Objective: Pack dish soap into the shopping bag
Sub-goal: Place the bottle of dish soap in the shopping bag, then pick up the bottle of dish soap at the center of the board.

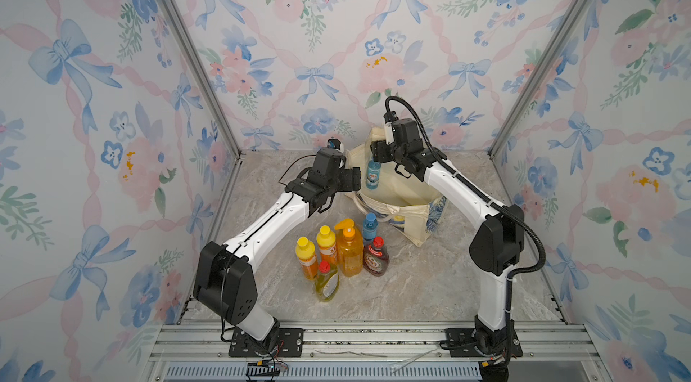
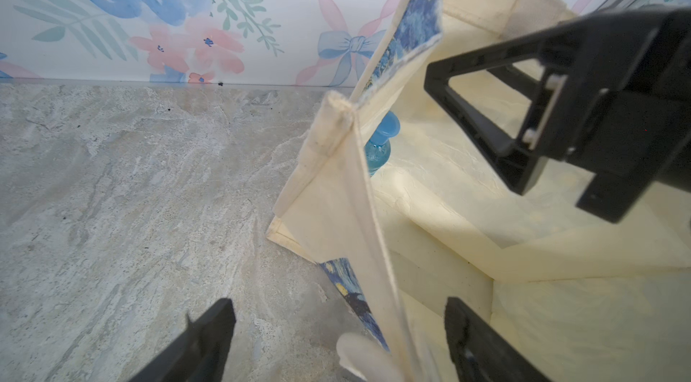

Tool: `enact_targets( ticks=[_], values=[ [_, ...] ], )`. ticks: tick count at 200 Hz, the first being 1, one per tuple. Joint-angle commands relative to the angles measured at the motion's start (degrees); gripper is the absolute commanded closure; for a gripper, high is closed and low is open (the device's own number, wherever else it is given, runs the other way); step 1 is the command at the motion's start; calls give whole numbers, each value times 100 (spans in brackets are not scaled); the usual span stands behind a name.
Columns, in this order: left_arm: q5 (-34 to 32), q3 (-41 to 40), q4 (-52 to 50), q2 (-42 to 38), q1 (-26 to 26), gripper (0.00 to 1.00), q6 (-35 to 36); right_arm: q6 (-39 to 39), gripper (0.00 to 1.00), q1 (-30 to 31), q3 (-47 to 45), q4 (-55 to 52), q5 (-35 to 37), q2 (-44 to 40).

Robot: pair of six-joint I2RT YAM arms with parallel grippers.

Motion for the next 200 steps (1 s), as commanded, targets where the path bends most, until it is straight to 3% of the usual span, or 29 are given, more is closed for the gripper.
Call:
enact_targets(
  ticks=[1, 66, 118, 160, 200],
  values=[
    [-86, -20, -45, -111, -26, 9, 28, -148, 21, 167, -35, -361, 324, -627],
    [-148, 76, -47, -226, -22, 2, 34, -387, 25, 809, -954, -1219, 761, -2506],
    [-240, 130, -47, -315, -17, 2, 52, -240, 32, 2033, -2214, -2417, 1154, -4176],
    [-344, 147, -46, -349, -17, 2, 34, 341, 34, 3121, -3165, -2993, 964, -4489],
    [-358, 174, -43, -357, -12, 2, -27, 551, 28, 3225, -3866, -2762, 662, -4260]
  ],
)
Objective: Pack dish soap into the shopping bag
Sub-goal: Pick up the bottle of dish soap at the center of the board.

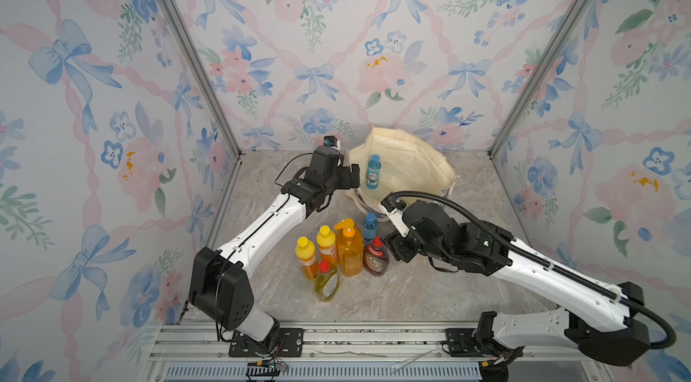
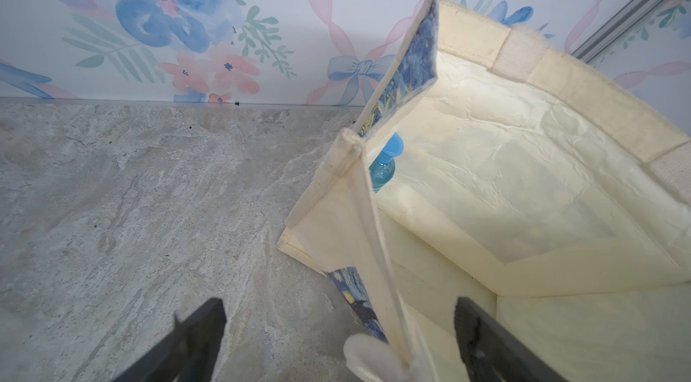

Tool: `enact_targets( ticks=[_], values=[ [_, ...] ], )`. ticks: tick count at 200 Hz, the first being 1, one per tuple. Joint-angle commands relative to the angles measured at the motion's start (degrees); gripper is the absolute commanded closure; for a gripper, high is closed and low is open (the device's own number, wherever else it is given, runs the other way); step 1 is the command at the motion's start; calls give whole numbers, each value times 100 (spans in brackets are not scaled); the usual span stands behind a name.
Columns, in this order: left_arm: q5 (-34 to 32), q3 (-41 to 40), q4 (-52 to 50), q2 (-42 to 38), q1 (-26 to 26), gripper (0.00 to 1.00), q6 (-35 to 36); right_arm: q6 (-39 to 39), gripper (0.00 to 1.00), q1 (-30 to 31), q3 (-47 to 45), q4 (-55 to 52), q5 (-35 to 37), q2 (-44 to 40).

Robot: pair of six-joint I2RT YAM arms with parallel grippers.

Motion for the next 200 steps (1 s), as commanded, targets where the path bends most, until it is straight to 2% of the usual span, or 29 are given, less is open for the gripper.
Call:
enact_targets(
  ticks=[1, 24, 84, 141, 200],
  values=[
    [-85, 152, -45, -157, -11, 2, -47, 246, 28, 44, -287, -116, -148, 147],
    [-60, 170, -47, -165, -11, 2, -69, 110, 26, 22, -395, 36, -262, 402],
    [-73, 143, -50, -164, -18, 2, -131, -86, 29, -390, -837, 624, -1280, 775],
    [-57, 293, -108, -29, -10, 2, -91, -222, 33, -536, -977, 986, -1360, 1176],
    [-23, 267, -108, -50, -10, 2, -87, -197, 35, -553, -1136, 1308, -1291, 1166]
  ],
)
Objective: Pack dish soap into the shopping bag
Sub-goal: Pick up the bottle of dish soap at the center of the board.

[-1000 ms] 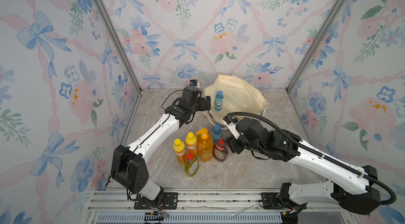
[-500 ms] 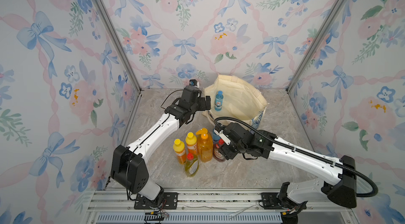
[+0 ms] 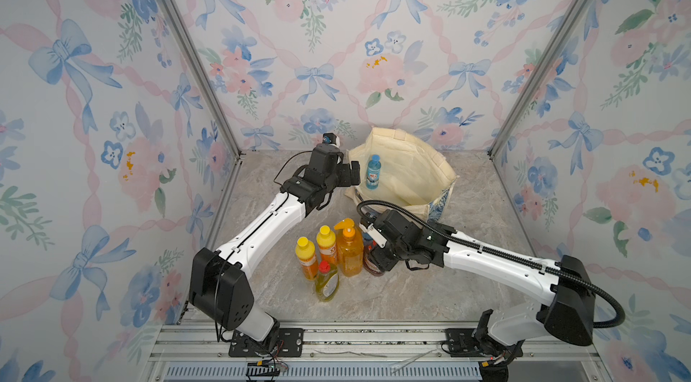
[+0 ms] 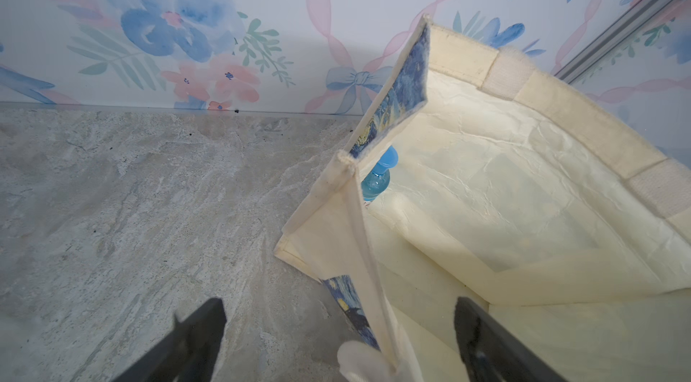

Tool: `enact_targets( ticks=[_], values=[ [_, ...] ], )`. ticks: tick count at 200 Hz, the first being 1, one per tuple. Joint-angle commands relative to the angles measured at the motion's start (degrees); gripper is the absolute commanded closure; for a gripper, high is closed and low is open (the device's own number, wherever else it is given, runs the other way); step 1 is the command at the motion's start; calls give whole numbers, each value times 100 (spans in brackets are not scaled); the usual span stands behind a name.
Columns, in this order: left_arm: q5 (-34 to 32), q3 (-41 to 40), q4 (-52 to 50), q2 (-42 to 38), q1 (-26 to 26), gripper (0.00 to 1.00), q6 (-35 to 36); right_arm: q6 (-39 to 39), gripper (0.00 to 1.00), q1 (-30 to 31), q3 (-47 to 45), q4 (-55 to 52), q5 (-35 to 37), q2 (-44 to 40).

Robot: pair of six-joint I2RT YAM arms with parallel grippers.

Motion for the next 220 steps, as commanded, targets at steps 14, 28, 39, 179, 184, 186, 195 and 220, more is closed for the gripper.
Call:
enact_targets(
  ticks=[14, 28, 39, 179, 184, 186, 195, 220],
  values=[
    [-18, 100, -65, -51, -15, 2, -9, -80, 36, -76, -104, 283, -20, -34],
    [-7, 98, -64, -43, -15, 2, -22, -104, 39, -87, -116, 336, -8, -19],
    [4, 107, -63, -32, -11, 2, -35, -129, 40, -89, -138, 372, 41, 1],
    [50, 132, -57, 57, -32, 2, -81, -165, 68, -140, -451, 624, -6, -214],
    [50, 133, -55, 55, -28, 2, -80, -178, 69, -140, -450, 602, 2, -222],
    [50, 133, -56, 54, -30, 2, -80, -187, 70, -138, -445, 591, 13, -227],
    [51, 133, -54, 59, -30, 2, -79, -197, 71, -137, -443, 556, 24, -244],
    [50, 141, -49, 58, -35, 2, -73, -203, 83, -123, -438, 479, 80, -344]
  ],
)
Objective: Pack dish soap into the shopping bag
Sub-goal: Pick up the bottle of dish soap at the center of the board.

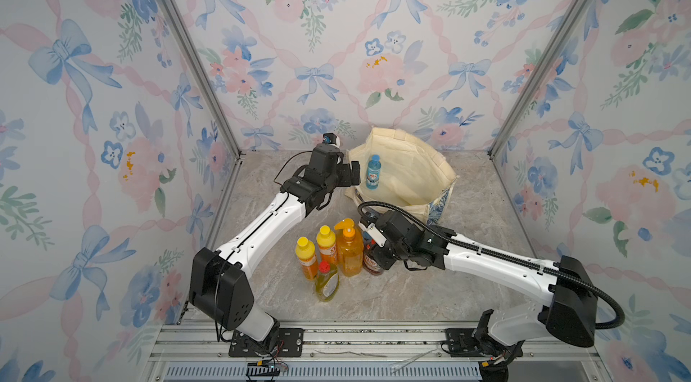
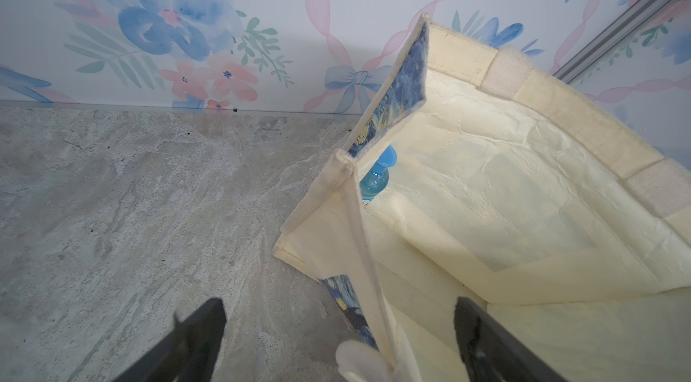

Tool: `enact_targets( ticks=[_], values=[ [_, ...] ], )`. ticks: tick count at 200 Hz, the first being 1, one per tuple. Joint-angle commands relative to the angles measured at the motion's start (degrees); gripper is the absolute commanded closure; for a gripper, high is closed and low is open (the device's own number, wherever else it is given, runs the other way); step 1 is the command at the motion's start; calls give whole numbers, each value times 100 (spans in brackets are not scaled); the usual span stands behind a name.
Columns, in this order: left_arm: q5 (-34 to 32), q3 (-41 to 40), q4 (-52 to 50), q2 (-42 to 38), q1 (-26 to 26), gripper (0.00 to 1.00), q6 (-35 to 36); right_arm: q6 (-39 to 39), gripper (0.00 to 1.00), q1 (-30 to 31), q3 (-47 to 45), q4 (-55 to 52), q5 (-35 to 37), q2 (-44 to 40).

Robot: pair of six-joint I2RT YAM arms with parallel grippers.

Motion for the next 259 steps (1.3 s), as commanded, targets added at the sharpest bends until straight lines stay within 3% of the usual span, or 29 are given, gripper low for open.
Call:
enact_targets(
  ticks=[1, 28, 90, 159, 218, 259],
  values=[
    [26, 142, -57, 58, -31, 2, -59, -75, 84, -47, -60, -210, 105, -262],
    [18, 157, -56, 75, -34, 2, -58, -95, 100, -1, 35, -420, 304, -398],
    [2, 185, -56, 91, -31, 2, -61, -151, 100, 31, 671, -1434, 603, -1071],
    [5, 239, -62, 133, -28, 2, -28, -575, 100, -69, 2692, -2617, 709, -1527],
    [28, 181, -58, 157, -35, 5, -20, -950, 100, -497, 4822, -2822, 812, -1156],
    [72, 108, -57, 141, -49, 19, 7, -1124, 100, -1096, 5670, -2569, 1002, -337]
  ],
)
